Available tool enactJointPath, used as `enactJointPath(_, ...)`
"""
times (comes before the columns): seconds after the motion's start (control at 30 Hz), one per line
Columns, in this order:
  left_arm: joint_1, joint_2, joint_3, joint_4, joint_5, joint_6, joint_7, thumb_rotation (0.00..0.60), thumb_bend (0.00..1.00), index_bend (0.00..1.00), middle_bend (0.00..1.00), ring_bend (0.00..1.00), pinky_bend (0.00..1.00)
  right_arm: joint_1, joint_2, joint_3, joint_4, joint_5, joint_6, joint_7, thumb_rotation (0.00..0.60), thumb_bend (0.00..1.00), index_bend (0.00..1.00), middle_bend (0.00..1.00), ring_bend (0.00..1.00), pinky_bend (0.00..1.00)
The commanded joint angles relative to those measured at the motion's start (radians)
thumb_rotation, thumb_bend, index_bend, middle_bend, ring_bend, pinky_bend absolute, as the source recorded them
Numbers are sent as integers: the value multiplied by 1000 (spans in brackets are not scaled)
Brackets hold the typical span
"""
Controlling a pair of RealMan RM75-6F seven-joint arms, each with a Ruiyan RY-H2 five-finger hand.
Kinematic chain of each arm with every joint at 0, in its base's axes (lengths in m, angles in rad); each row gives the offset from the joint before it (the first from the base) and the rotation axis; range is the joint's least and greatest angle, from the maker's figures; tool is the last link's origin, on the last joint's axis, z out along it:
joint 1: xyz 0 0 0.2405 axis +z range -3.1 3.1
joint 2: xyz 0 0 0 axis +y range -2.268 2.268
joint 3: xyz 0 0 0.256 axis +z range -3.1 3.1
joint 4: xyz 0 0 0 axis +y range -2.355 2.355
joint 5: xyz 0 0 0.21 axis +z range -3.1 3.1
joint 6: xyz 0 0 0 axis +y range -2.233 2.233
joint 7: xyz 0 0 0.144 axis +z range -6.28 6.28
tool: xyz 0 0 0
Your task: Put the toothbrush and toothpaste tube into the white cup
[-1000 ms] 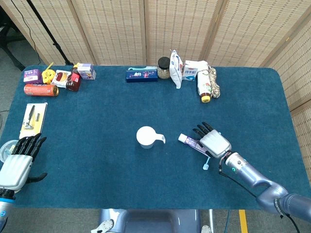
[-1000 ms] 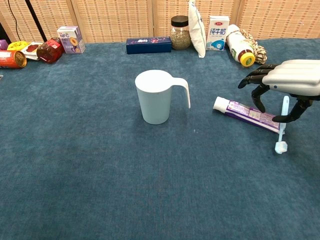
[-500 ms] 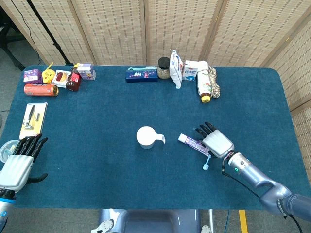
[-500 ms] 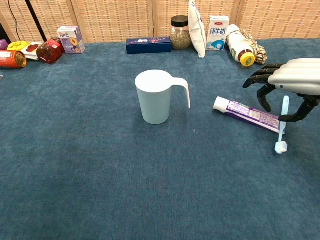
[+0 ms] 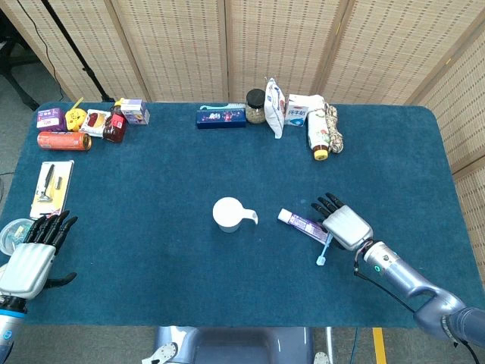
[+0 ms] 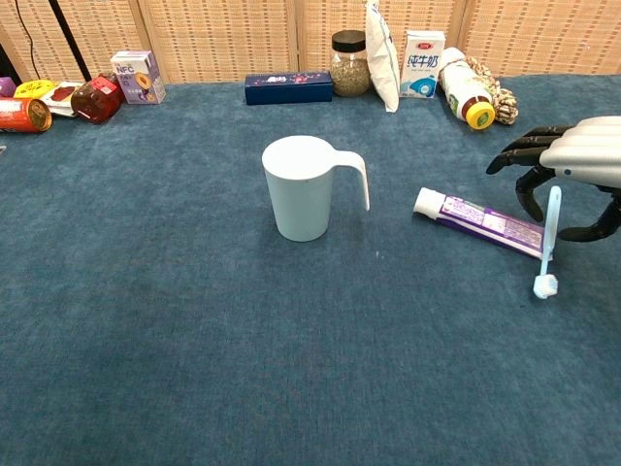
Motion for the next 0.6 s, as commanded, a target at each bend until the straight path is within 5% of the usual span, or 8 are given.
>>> enactJointPath(0.03, 0, -2, 0, 0, -1, 0, 5, 600, 64, 0, 0, 0, 0, -5, -12, -7, 20, -16, 17, 22, 600, 346, 482, 107, 0, 0)
enactJointPath(0.6, -8, -24, -7, -8, -27, -25, 62, 600, 64, 0, 0, 0, 0, -14, -61, -47, 126, -96, 93, 146, 600, 346, 482, 107, 0, 0)
